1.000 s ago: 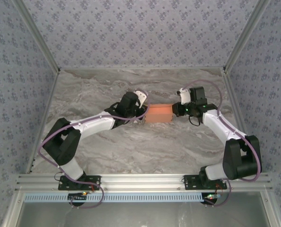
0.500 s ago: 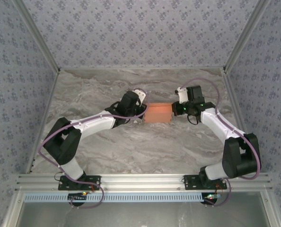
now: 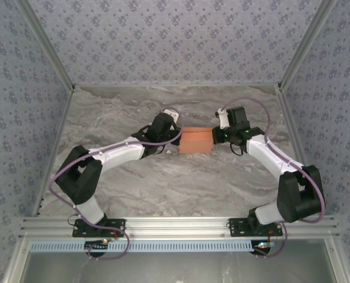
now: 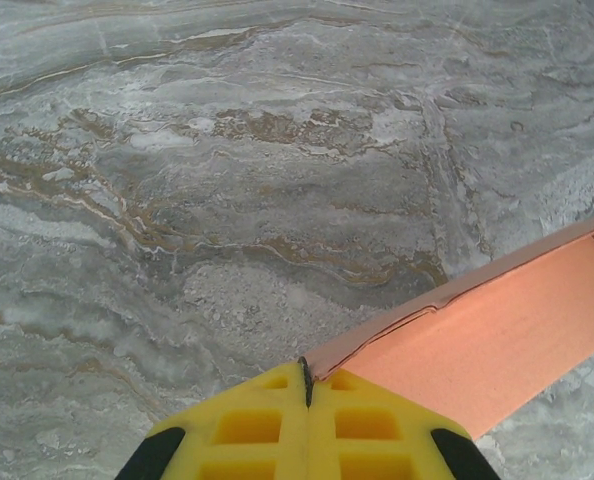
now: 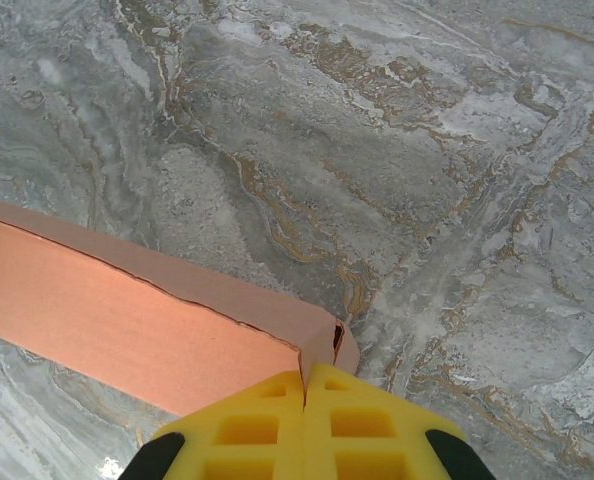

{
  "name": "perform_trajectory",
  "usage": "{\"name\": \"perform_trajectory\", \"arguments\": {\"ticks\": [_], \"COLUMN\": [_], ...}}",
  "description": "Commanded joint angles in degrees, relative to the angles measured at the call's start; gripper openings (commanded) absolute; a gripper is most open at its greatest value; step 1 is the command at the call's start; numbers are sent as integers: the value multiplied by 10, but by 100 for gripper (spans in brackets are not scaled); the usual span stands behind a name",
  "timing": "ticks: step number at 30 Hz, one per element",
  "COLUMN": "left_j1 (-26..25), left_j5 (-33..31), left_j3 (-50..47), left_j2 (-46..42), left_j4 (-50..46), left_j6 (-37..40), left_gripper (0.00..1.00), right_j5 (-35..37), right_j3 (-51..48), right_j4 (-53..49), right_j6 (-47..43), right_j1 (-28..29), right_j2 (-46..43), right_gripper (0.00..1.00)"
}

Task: Fold the paper box

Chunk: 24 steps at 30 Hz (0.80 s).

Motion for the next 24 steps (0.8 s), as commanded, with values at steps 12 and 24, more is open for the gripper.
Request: {"name": "perform_trajectory", "arguments": {"ticks": [12, 24], "left_j1": [-28, -42], "left_j5": [-23, -32], "left_j3": [16, -5], "left_j2": [15, 14], "left_j4": [0, 21], "left_j6": [-125, -185], "left_gripper": [0, 0], "right_j5": [60, 95], "right_j3": [-38, -65], "right_j4": [58, 88], "right_j6": [57, 80], "right_j1": [66, 87], "right_j2": [-19, -38], "right_gripper": [0, 0]}}
